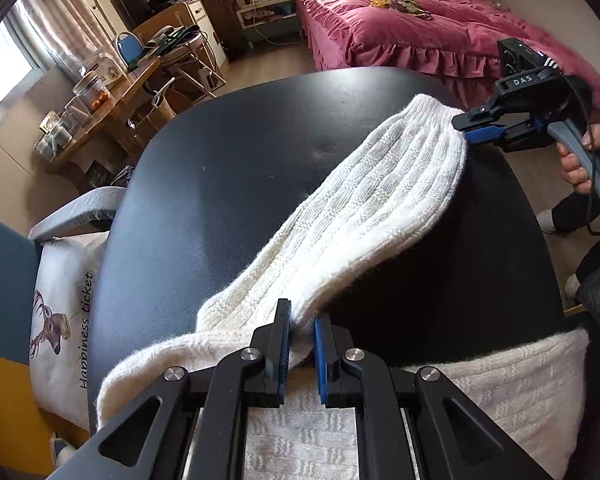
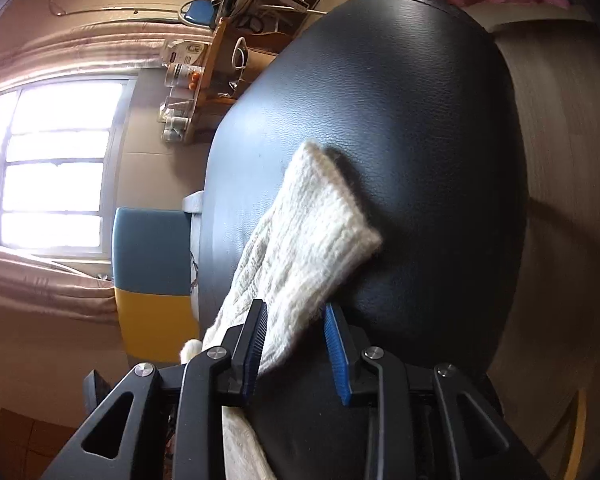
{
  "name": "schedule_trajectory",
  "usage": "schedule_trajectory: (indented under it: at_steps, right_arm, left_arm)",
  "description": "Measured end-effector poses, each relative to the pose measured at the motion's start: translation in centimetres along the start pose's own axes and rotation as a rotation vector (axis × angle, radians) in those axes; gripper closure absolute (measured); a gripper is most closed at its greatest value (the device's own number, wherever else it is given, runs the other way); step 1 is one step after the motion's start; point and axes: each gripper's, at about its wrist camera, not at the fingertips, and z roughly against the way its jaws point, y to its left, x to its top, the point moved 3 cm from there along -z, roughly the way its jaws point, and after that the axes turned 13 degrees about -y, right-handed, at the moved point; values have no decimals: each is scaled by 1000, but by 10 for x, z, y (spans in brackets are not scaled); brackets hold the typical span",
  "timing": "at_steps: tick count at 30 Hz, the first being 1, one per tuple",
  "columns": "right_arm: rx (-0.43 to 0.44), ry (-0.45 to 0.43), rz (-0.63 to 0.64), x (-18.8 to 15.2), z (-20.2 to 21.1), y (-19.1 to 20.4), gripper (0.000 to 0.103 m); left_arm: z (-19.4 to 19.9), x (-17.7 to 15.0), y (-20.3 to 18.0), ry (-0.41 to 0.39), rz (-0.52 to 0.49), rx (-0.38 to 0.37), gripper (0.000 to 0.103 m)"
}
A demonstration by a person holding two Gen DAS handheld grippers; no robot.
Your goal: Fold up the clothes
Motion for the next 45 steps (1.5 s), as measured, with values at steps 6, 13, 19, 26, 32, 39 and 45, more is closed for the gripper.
schedule_trajectory:
  at_steps: [6, 13, 19, 26, 32, 39, 45]
  right_arm:
    - [10, 38, 267, -15, 3, 47, 97]
    - [130, 1, 233, -5, 58, 65, 97]
    - [115, -19, 121, 22, 45, 53, 97]
    - [187, -42, 47, 40, 49, 59, 97]
    - [24, -152, 353, 83, 26, 85, 93]
    - [29, 116, 1071, -42, -18, 149, 76]
    - [61, 256, 1462, -156, -45, 141, 76]
  left_arm:
    - [31, -3, -7, -78, 59, 33, 92]
    - [79, 17, -6, -225, 104, -1, 93]
    - [47, 52, 22, -230, 151, 19, 93]
    - [55, 43, 34, -254, 311, -75, 92]
    - [71, -32, 49, -211, 535, 26, 92]
    - [80, -137, 46, -159, 817, 104, 92]
    - [76, -163, 12, -121, 849, 100, 92]
